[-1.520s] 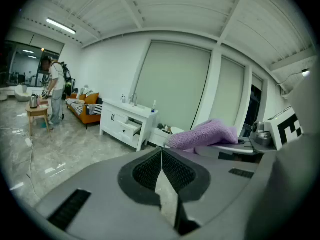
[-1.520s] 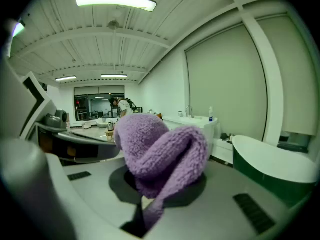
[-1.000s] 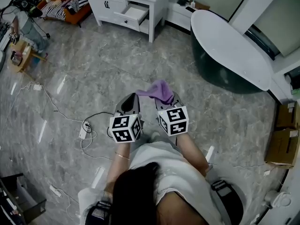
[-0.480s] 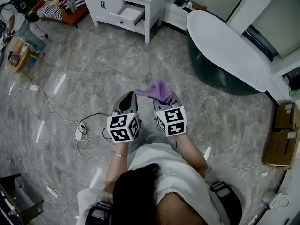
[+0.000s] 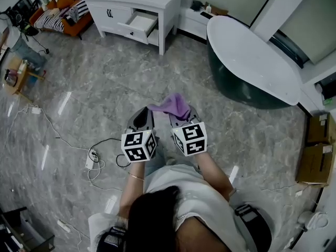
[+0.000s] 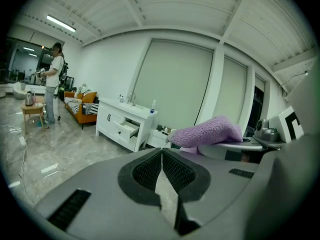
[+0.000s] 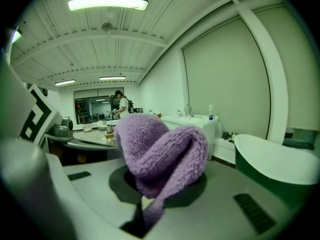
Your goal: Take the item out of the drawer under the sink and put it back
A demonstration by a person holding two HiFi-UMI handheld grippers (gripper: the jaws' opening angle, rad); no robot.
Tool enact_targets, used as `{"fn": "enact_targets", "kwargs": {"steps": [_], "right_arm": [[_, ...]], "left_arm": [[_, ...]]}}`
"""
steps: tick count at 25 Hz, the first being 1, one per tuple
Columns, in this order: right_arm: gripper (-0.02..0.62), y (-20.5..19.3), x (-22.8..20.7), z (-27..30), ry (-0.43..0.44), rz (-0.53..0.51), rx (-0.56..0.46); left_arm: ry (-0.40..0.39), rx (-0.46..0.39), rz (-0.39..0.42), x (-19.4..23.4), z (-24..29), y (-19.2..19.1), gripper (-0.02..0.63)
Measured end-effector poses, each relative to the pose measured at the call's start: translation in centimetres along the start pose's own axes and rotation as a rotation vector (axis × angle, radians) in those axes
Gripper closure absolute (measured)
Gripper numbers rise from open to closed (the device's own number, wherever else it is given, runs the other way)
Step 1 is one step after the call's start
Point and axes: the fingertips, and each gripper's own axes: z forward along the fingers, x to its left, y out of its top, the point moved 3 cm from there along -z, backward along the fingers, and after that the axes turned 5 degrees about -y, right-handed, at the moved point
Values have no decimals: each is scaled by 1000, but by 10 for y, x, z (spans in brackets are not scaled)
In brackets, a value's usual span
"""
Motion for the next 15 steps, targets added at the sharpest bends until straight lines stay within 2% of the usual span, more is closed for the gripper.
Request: {"fn": "enact_targets", "kwargs": {"steps": [6, 15], "right_arm": [[549, 22, -6, 59, -31, 13, 31], [549, 58, 10, 140, -46, 16, 25]], "left_arm": [[-36, 11, 23, 37, 41, 35, 595], [-51, 35, 39, 109, 82, 78, 595]]}}
